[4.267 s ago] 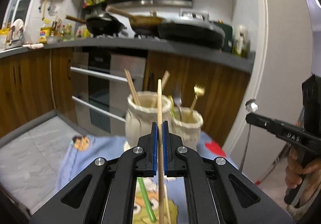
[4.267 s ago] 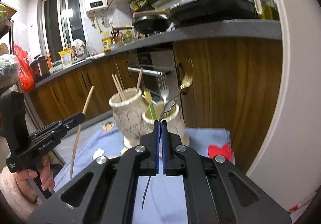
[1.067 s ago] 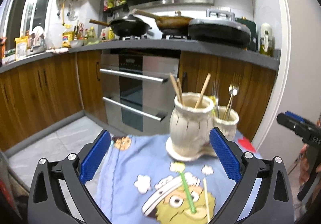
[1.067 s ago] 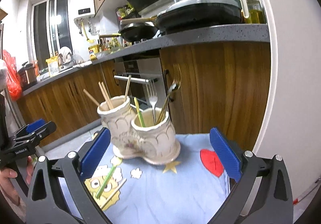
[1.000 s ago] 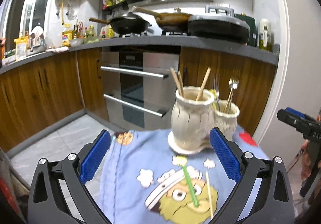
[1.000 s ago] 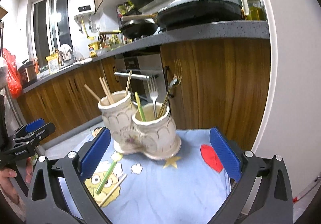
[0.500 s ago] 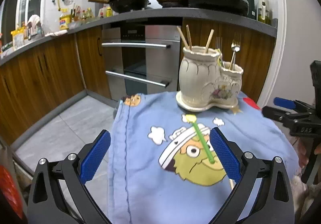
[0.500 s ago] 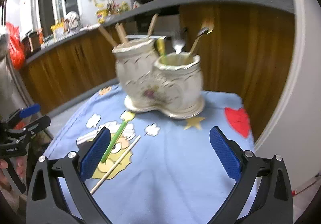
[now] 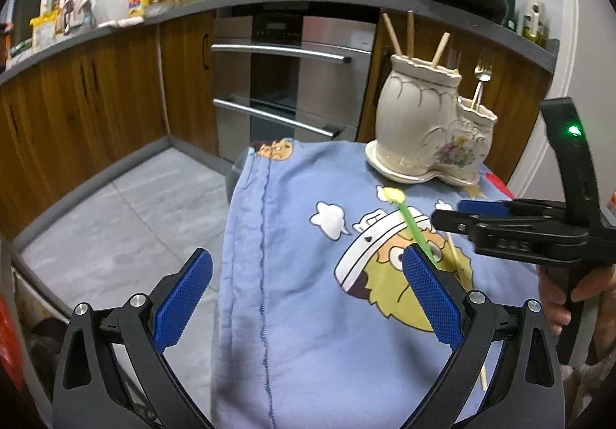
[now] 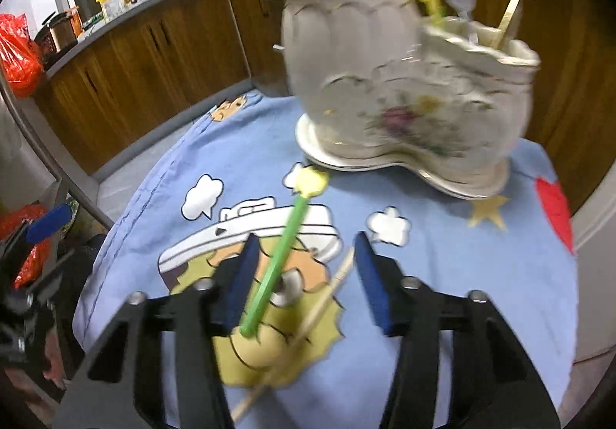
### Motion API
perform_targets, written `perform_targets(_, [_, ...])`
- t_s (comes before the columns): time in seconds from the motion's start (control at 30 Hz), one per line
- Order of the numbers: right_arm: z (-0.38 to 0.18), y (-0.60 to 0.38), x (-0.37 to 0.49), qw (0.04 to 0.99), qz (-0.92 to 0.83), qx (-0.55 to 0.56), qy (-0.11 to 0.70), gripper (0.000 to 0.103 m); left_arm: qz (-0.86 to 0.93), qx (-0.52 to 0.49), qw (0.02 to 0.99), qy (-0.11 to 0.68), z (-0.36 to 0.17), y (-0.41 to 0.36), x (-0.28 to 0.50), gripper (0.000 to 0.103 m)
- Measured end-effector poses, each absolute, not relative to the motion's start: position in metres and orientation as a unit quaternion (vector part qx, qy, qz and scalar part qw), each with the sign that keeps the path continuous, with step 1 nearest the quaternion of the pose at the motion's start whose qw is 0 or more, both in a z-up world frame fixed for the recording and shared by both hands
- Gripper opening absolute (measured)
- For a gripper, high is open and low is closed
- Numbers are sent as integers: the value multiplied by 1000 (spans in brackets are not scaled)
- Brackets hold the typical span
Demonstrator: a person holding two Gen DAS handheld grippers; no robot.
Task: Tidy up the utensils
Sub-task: 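Move back and grasp the green-handled yellow spoon with the right tool, then lift the green spoon with the right tool while the left tool grasps the last chopstick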
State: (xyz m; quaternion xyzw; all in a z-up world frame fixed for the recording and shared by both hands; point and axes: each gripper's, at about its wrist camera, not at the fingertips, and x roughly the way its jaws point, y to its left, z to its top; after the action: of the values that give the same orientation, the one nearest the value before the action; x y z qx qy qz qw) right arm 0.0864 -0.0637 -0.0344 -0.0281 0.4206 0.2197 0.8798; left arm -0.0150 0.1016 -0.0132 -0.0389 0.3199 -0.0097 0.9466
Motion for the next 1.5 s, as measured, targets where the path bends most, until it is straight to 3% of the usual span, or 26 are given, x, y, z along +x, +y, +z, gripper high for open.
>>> perform_targets(0.2, [-43, -37, 96, 876, 214, -66, 427, 24, -11, -45, 943, 329, -19, 103, -12, 98])
perform_targets(0.5, [-51, -30, 105, 870, 208, -65, 441, 10, -19, -43, 941, 334, -22, 102, -12, 98])
perform_targets(0.9, [0, -87, 63, 894, 237, -23, 379, 9, -36, -19, 936, 351, -23, 76, -7, 98])
perform_targets(1.3, [0, -147, 52, 904, 223, 8, 365, 9, -87, 50, 906, 410, -35, -1, 11, 95])
perform_targets(1.4, [-1, -153, 49, 905, 226, 14, 361, 9, -93, 53, 899, 425, -38, -17, 18, 91])
perform_targets(1.47, [0, -155, 47, 907, 225, 15, 357, 9, -95, 62, 894, 433, -39, -26, 22, 73])
perform_targets(1.5, [1, -156, 47, 908, 225, 18, 354, 9, -96, 70, 890, 440, -41, -31, 26, 69])
